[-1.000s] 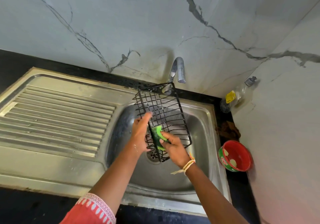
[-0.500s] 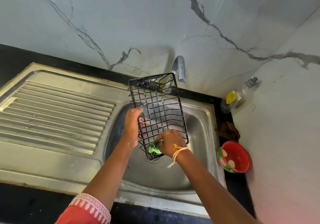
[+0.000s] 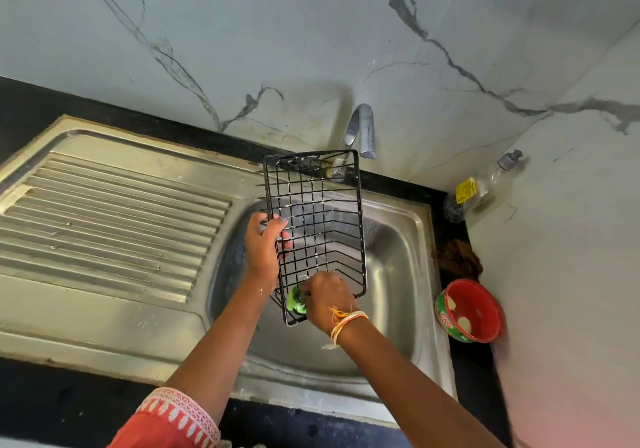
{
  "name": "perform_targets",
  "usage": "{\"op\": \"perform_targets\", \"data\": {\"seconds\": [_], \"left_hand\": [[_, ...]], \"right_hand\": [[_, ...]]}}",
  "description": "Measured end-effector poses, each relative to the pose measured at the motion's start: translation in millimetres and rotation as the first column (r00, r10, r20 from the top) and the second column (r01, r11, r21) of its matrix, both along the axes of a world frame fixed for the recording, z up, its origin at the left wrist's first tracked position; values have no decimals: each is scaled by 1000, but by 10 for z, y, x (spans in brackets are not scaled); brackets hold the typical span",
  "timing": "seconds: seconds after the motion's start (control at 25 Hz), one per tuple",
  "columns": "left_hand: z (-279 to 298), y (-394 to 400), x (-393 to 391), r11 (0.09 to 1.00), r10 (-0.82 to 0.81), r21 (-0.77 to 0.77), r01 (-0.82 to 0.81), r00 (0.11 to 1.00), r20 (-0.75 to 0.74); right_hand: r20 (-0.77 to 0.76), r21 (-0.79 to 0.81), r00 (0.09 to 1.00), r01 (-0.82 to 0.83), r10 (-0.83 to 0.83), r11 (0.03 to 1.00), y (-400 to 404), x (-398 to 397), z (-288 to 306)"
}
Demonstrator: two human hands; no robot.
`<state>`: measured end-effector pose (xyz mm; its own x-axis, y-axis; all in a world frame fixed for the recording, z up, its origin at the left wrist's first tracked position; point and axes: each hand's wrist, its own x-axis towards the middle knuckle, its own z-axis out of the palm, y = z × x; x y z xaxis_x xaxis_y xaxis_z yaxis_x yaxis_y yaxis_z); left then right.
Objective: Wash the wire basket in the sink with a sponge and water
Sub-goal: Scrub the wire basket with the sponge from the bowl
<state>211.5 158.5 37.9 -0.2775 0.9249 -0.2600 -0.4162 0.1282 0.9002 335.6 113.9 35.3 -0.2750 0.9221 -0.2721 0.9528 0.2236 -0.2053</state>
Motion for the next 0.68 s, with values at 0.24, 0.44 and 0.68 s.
{"op": "perform_targets", "data": {"seconds": [0.24,0.44,0.68], "left_hand": [[-12,-62,109,999,-39,28,40,998,-59],[-54,-40,112,998,-6,68,13,994,-109],[-82,-31,9,998,38,42,-39,999,26]], "right_hand": [[180,-60,969,183,-170,981,165,121,12],[79,-151,967,252,-243,956,117,-217,23],[177,-3,948,271,-266,963,322,145,110]]}}
